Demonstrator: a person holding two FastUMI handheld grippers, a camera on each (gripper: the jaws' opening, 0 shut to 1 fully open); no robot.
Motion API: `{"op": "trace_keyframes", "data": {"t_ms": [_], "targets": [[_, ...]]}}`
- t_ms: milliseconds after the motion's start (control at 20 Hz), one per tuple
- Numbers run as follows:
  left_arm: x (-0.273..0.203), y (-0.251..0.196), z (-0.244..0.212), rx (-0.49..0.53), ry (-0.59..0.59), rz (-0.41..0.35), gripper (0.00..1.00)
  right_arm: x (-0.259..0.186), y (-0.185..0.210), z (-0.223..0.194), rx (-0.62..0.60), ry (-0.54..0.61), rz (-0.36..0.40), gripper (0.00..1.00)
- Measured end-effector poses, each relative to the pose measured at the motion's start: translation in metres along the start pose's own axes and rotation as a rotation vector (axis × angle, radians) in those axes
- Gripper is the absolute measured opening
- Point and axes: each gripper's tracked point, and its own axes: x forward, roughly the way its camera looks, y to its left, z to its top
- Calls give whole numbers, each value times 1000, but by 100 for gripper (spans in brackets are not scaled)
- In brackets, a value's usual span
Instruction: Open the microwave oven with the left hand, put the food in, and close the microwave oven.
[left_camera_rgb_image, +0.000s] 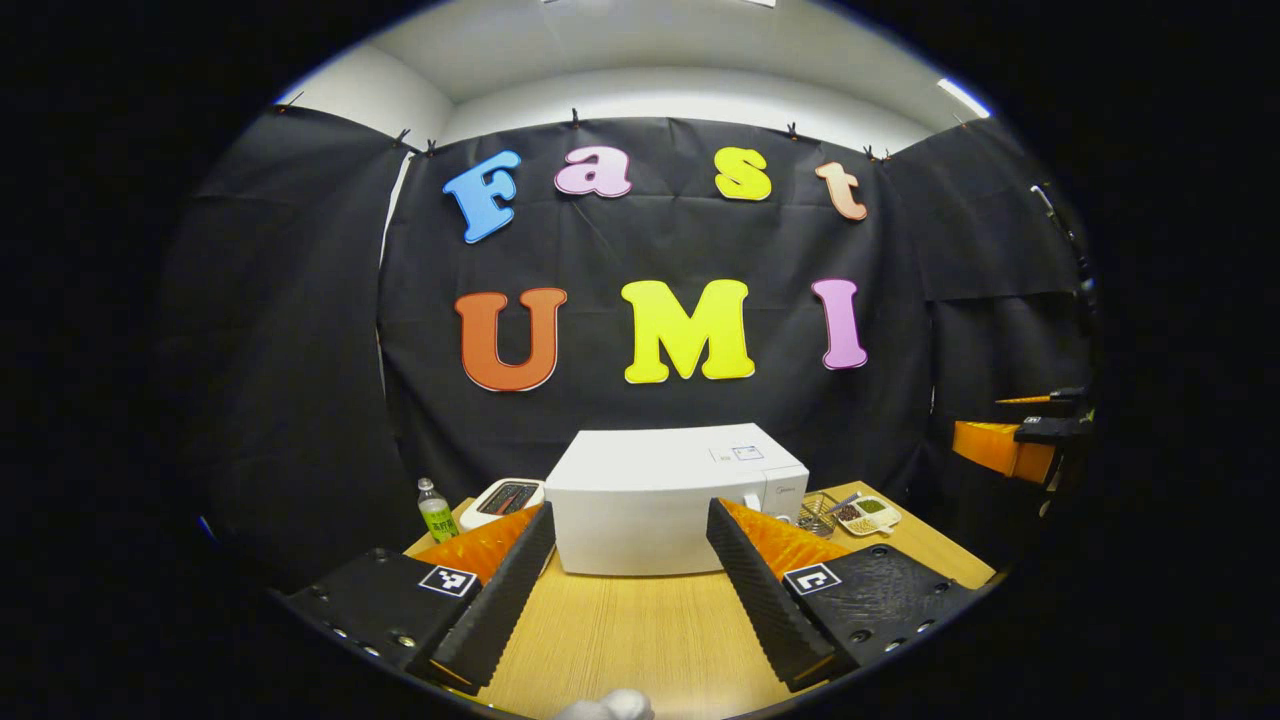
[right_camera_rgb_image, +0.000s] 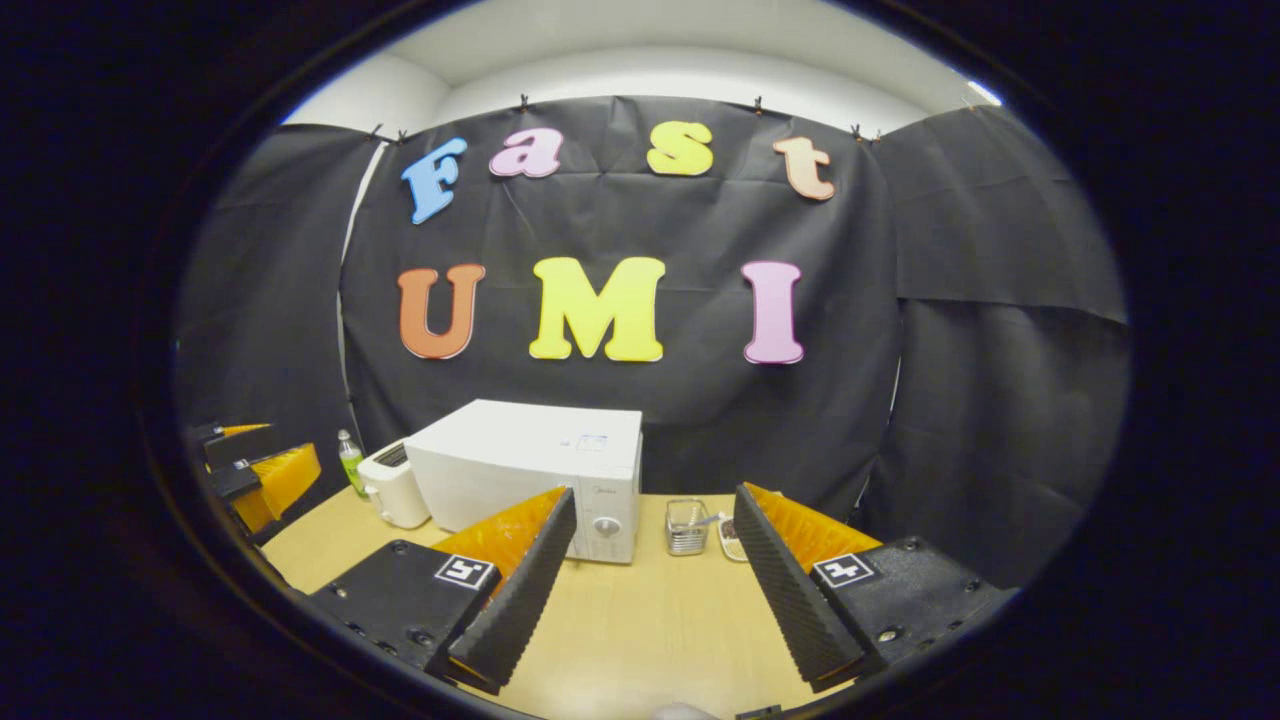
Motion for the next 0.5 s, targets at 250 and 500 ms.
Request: {"op": "trace_keyframes", "data": {"t_ms": [250,500], "targets": [[0,0,19,-17,-42,-1,95,-2,-4,2,19,-6,-3,100],[5,-1,25,-12,-53,-14,95,1,-12,7,25,-12,-21,92]]}}
